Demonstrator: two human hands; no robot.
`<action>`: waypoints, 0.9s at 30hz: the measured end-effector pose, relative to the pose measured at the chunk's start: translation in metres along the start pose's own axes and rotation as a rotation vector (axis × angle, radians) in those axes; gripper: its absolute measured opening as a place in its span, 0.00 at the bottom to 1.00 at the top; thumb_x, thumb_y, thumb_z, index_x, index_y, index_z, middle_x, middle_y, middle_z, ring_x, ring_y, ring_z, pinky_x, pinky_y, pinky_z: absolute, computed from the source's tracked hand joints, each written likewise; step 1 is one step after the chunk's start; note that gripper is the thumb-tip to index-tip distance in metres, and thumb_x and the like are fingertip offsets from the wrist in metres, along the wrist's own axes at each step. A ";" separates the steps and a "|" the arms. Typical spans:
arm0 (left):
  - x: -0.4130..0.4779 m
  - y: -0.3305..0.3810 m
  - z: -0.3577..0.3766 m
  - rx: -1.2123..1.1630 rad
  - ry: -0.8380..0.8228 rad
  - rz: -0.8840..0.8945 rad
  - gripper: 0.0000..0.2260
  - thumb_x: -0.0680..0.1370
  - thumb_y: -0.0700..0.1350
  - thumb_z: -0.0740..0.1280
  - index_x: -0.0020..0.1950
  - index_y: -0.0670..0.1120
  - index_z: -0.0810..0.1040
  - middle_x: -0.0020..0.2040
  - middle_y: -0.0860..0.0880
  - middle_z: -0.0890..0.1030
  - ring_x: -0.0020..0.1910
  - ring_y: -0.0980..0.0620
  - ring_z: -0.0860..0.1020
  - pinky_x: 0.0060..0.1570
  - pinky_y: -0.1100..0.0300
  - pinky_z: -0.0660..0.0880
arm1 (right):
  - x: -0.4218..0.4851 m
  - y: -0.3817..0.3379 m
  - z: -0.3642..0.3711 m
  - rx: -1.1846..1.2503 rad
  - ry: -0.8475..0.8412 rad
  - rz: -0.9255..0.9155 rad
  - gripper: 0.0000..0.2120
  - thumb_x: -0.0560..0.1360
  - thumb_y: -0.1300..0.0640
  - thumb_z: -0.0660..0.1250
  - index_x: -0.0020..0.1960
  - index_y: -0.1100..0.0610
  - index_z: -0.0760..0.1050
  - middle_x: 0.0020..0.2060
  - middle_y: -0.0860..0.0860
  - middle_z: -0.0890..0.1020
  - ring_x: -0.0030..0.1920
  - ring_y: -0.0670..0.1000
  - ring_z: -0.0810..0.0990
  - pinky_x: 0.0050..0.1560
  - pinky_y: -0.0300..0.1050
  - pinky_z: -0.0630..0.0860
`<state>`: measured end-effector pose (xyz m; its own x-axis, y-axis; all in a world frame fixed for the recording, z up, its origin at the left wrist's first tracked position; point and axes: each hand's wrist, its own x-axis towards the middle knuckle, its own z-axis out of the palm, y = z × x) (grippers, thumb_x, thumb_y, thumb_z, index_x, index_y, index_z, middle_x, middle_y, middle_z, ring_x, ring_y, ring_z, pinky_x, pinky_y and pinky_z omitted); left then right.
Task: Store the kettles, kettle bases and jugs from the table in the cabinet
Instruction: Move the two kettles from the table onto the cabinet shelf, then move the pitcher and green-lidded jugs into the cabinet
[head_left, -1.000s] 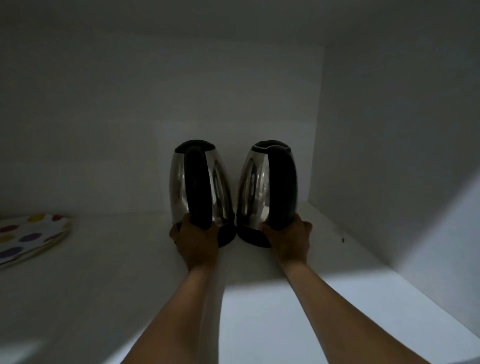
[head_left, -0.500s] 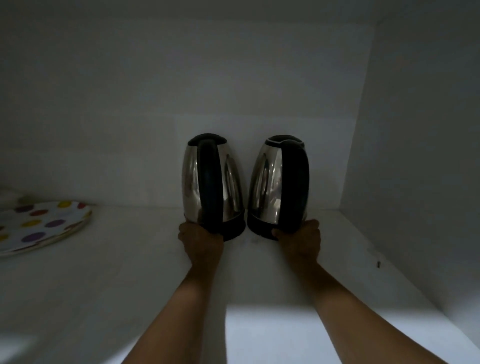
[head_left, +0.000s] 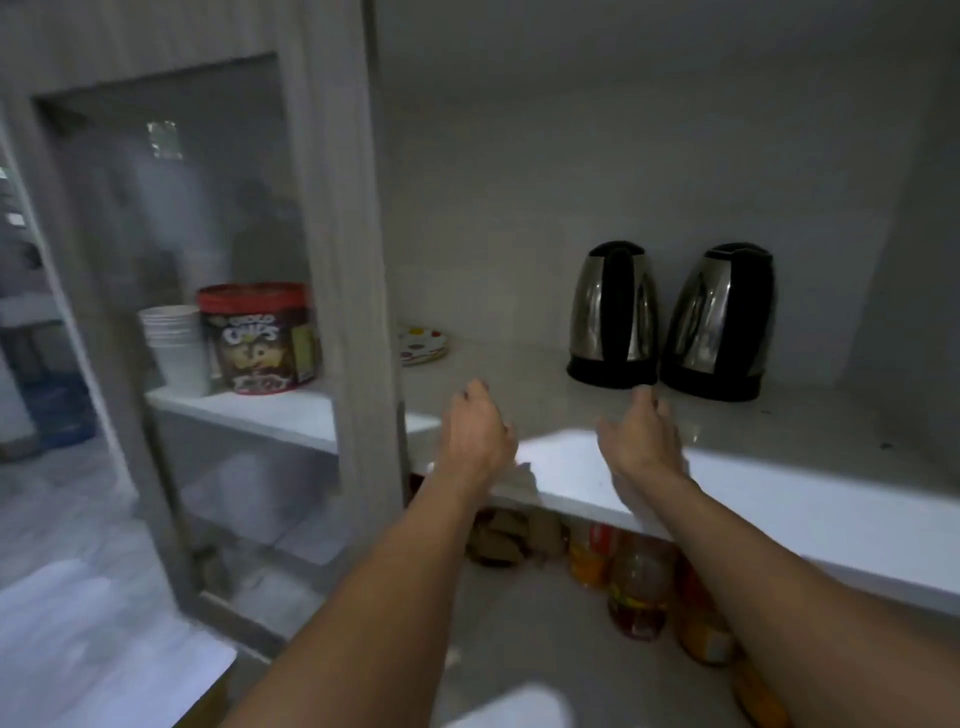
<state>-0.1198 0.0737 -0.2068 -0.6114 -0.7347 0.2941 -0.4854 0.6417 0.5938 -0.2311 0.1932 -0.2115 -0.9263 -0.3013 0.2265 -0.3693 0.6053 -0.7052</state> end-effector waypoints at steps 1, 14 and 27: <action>-0.022 -0.014 -0.020 0.029 0.024 0.022 0.21 0.80 0.46 0.63 0.71 0.41 0.65 0.68 0.39 0.70 0.67 0.39 0.71 0.65 0.49 0.69 | -0.030 -0.013 0.004 -0.019 -0.038 -0.040 0.26 0.79 0.52 0.64 0.73 0.57 0.61 0.72 0.60 0.65 0.69 0.64 0.68 0.64 0.56 0.69; -0.288 -0.246 -0.322 0.507 0.266 -0.469 0.33 0.82 0.59 0.53 0.81 0.47 0.43 0.81 0.41 0.42 0.79 0.38 0.43 0.71 0.31 0.45 | -0.363 -0.239 0.120 0.031 -0.515 -0.636 0.37 0.78 0.43 0.62 0.79 0.52 0.48 0.79 0.56 0.53 0.77 0.64 0.56 0.73 0.66 0.59; -0.547 -0.464 -0.450 0.458 0.504 -1.265 0.26 0.82 0.53 0.58 0.77 0.44 0.56 0.77 0.38 0.57 0.75 0.36 0.58 0.69 0.33 0.58 | -0.717 -0.346 0.268 0.039 -1.219 -0.978 0.32 0.76 0.40 0.63 0.71 0.59 0.63 0.69 0.61 0.71 0.67 0.64 0.73 0.62 0.56 0.72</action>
<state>0.7216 0.0789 -0.3061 0.6103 -0.7908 0.0468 -0.7395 -0.5475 0.3917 0.5809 0.0021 -0.3099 0.2884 -0.9558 -0.0568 -0.7489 -0.1882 -0.6354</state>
